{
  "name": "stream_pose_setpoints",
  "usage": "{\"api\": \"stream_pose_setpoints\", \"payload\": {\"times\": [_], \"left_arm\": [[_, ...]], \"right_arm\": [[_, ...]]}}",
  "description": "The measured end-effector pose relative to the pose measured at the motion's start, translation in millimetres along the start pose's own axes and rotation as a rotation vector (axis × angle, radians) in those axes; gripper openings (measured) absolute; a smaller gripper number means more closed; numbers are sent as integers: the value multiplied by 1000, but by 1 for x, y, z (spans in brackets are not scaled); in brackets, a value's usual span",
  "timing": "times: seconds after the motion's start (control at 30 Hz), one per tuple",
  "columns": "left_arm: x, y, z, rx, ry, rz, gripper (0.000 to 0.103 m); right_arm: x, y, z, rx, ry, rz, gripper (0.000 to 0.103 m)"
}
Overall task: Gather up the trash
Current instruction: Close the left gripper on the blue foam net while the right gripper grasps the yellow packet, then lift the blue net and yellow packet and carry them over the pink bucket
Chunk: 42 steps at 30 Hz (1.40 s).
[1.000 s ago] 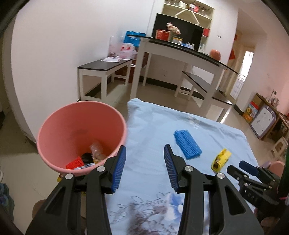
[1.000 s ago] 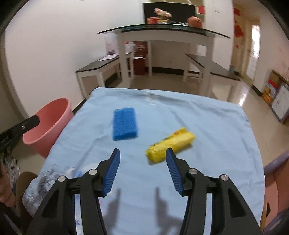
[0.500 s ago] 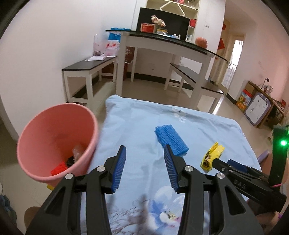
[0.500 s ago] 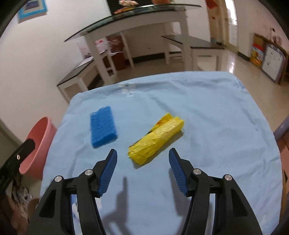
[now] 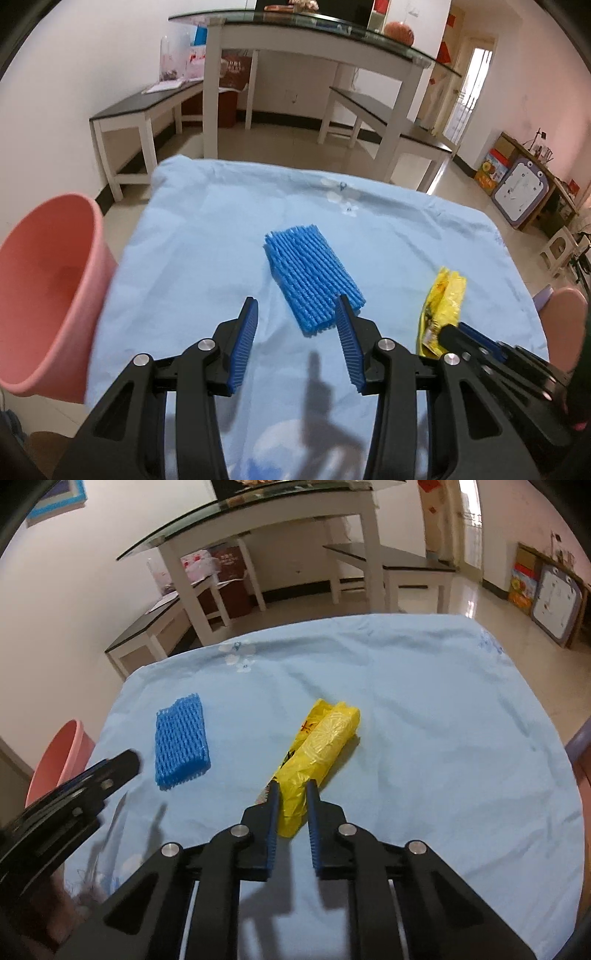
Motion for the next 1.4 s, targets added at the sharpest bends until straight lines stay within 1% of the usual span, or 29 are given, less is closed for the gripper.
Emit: {"api": "stream_pose_setpoints", "payload": {"times": [0.13,0.27,0.4,0.43,0.47,0.5,0.57,0.6,0.63,0.77,1.07,1.3,1.4], "left_arm": [[-2,4,17,9,-31,-7,44],[-3,9,28,23,-43,-2,44],[-4,12,36,54,-47,1,44],[-4,12,36,61,-43,3,40],[-4,13,36,67,-40,6,33],[-3,14,36,61,-39,8,28],[-2,16,35,59,-34,15,12],[-2,17,34,60,-27,22,7],[-1,18,31,58,-21,26,6],[1,18,19,37,-1,21,6],[2,10,-29,-2,66,17,6],[-2,-11,-66,3,118,-4,6],[-4,-21,-80,18,146,-10,6]], "right_arm": [[1,3,-7,34,11,-5,11],[3,6,-14,50,25,-13,11],[3,9,-17,64,31,-4,11],[2,9,-18,64,32,-4,11],[2,10,-19,65,34,-4,11],[1,9,-19,66,34,-5,11],[1,9,-21,67,37,-6,11],[0,10,-22,67,39,-8,11],[0,9,-23,66,41,-12,11],[1,7,-30,63,52,-23,11],[0,-4,-49,87,78,-54,11],[0,-25,-66,124,109,-101,11],[-1,-37,-71,136,114,-125,11]]}}
Point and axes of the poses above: each gripper's, at about its wrist camera, not at the fingertips, and z roughly the way its jaws point, y to its right, x to its top, the point moved 9 cm from there along z, roughly the way its jaws point, and after that the axes turned 8 degrees about x, right-handed, at the moved point
